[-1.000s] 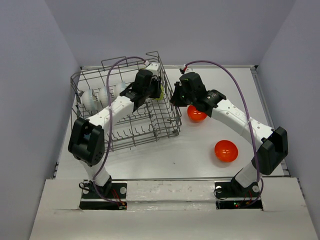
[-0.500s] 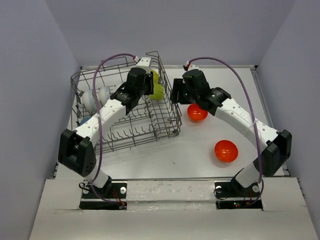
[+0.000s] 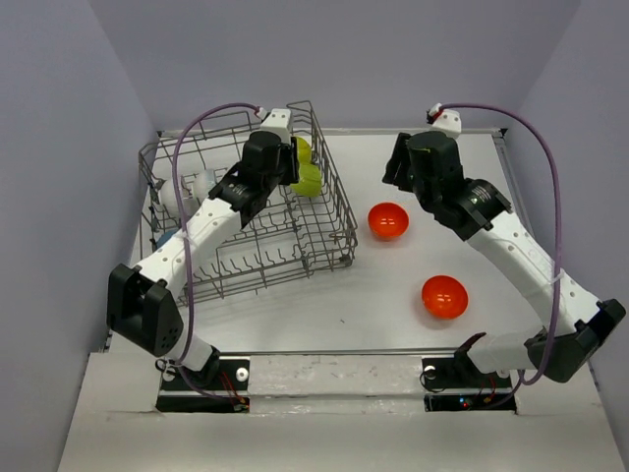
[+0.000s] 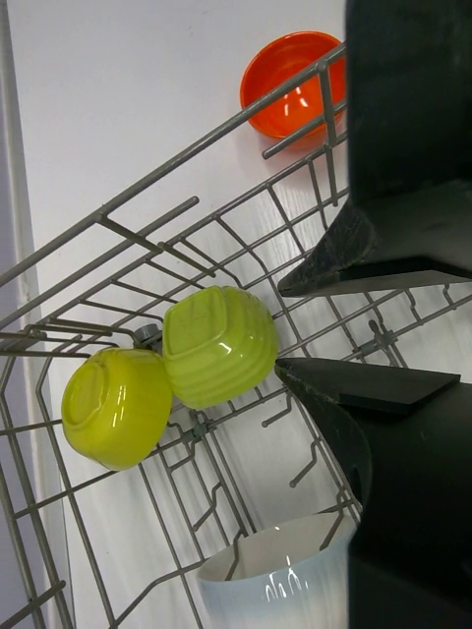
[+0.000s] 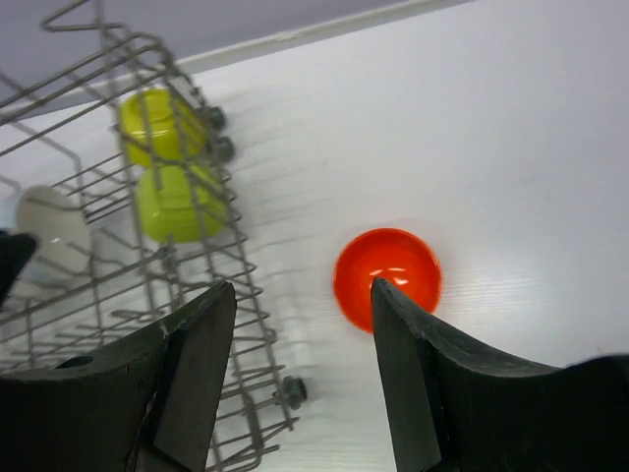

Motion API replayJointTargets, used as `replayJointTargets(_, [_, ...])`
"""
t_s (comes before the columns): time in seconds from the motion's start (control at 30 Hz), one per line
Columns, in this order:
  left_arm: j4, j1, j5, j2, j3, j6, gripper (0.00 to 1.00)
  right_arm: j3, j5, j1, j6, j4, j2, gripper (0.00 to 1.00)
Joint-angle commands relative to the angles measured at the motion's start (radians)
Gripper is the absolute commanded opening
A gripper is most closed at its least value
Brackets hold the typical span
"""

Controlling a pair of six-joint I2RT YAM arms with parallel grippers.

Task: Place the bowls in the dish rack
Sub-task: Pick up the bowl from the center of the board.

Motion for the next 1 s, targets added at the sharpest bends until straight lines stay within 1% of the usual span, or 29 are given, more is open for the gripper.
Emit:
replayJointTargets(0.0, [0.037,-0.003,0.001,-0.068,0.018,-0.008,0.41,-0.109,0.087,-0.119,0.048,-0.012,0.032,0.62])
replayJointTargets(0.03, [0.040,-0.003,0.006,-0.072,0.016,-0.010,0.41,-0.139,0.031,-0.180,0.058,0.007,0.039,0.61])
replayJointTargets(0.07, [0.046,-0.003,0.012,-0.078,0.014,-0.011,0.41,-0.210,0.009,-0.202,0.065,0.026,0.049,0.61])
replayJointTargets(0.13, [0.049,-0.003,0.015,-0.092,0.008,-0.011,0.41,-0.274,-0.032,-0.249,0.081,0.091,0.066,0.61])
replayJointTargets(0.17, [0.051,-0.003,0.013,-0.097,0.007,-0.010,0.41,-0.322,-0.045,-0.262,0.084,0.108,0.078,0.60])
replayJointTargets(0.3, [0.060,-0.004,0.015,-0.118,-0.009,-0.010,0.41,-0.383,-0.091,-0.294,0.102,0.169,0.166,0.57])
replayJointTargets(0.5, [0.062,-0.004,0.016,-0.125,-0.015,-0.008,0.41,-0.430,-0.141,-0.305,0.119,0.235,0.218,0.56])
replayJointTargets(0.73, [0.060,-0.006,0.013,-0.125,-0.021,-0.005,0.41,-0.442,-0.203,-0.314,0.127,0.275,0.260,0.55])
replayJointTargets(0.83, [0.062,-0.008,0.015,-0.121,-0.022,-0.004,0.41,-0.442,-0.212,-0.314,0.131,0.286,0.279,0.55])
replayJointTargets(0.97, [0.058,-0.008,0.015,-0.121,-0.024,-0.005,0.41,-0.431,-0.204,-0.314,0.140,0.291,0.293,0.51])
